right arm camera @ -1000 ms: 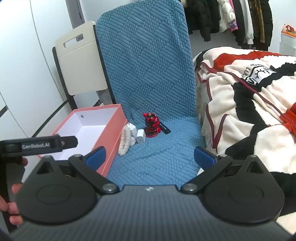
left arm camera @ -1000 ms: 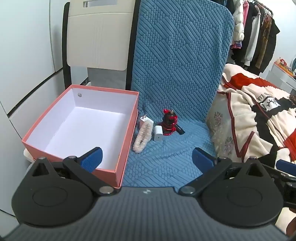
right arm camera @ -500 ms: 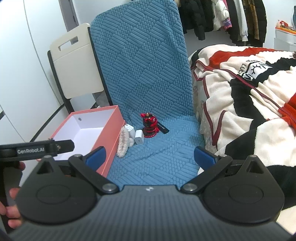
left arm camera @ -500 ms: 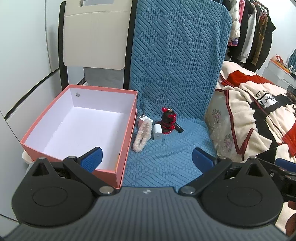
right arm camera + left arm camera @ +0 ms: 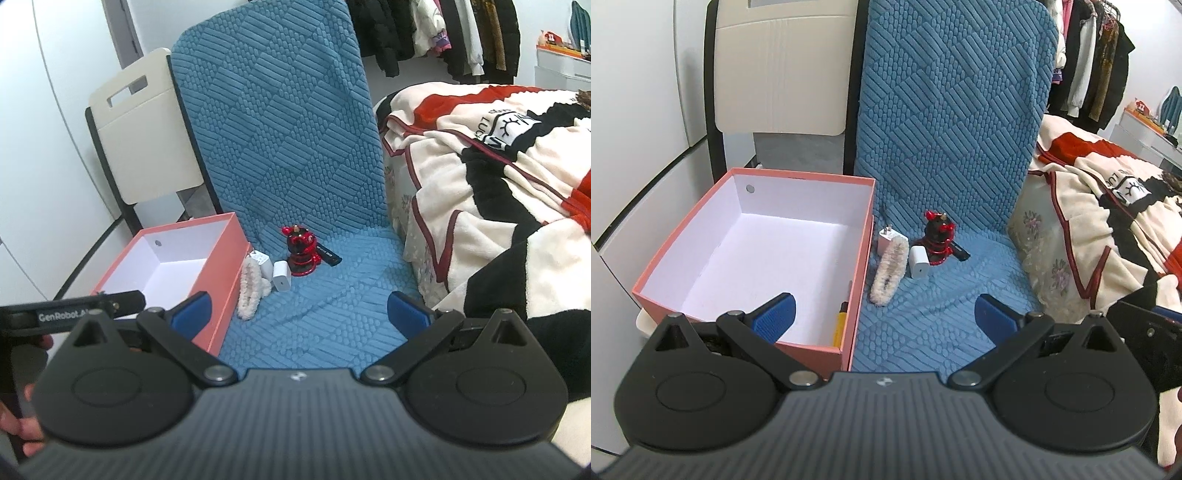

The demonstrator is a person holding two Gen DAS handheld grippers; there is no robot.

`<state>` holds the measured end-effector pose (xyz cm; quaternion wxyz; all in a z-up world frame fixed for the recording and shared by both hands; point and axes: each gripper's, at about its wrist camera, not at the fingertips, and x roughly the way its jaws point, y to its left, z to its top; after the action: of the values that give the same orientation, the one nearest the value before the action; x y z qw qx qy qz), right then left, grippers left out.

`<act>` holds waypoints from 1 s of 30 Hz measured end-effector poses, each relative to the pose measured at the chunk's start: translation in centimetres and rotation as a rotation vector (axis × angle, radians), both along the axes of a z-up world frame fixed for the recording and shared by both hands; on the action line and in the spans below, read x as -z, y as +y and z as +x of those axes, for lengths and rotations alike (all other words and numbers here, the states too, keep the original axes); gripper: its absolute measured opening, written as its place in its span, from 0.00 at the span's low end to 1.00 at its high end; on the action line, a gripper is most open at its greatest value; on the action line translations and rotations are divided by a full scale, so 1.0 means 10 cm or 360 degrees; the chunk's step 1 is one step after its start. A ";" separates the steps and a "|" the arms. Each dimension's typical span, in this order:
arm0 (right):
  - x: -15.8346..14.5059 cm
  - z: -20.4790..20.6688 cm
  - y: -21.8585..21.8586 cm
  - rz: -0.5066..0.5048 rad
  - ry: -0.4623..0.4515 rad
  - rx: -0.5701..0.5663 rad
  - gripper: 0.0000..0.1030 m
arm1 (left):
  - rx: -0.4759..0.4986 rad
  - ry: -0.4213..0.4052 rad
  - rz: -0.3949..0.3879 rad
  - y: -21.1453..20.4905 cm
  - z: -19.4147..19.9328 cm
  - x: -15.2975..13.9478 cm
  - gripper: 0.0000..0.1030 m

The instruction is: Organize rigid objects

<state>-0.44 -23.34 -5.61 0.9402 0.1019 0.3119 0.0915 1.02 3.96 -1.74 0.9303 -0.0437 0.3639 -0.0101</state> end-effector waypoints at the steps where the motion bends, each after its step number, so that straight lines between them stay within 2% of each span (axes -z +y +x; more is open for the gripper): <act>1: 0.00 -0.01 0.01 -0.0004 0.0004 -0.0004 1.00 | 0.0007 0.0000 0.0001 -0.01 -0.02 0.01 1.00; 17: 0.02 -0.13 0.00 -0.0032 -0.0033 0.0004 1.00 | 0.0056 -0.0053 0.0007 -0.07 -0.18 0.05 1.00; 23: 0.13 -0.14 -0.03 -0.0023 -0.0048 0.0032 1.00 | 0.0096 -0.0102 0.0036 -0.18 -0.18 0.09 1.00; 30: 0.33 -0.12 -0.08 -0.0031 -0.0011 0.0050 1.00 | 0.0153 -0.0059 -0.0011 -0.20 -0.15 0.26 1.00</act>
<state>-1.66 -24.10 -8.86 0.9436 0.0972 0.3079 0.0739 -0.49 1.96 -4.35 0.9352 -0.0291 0.3483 -0.0569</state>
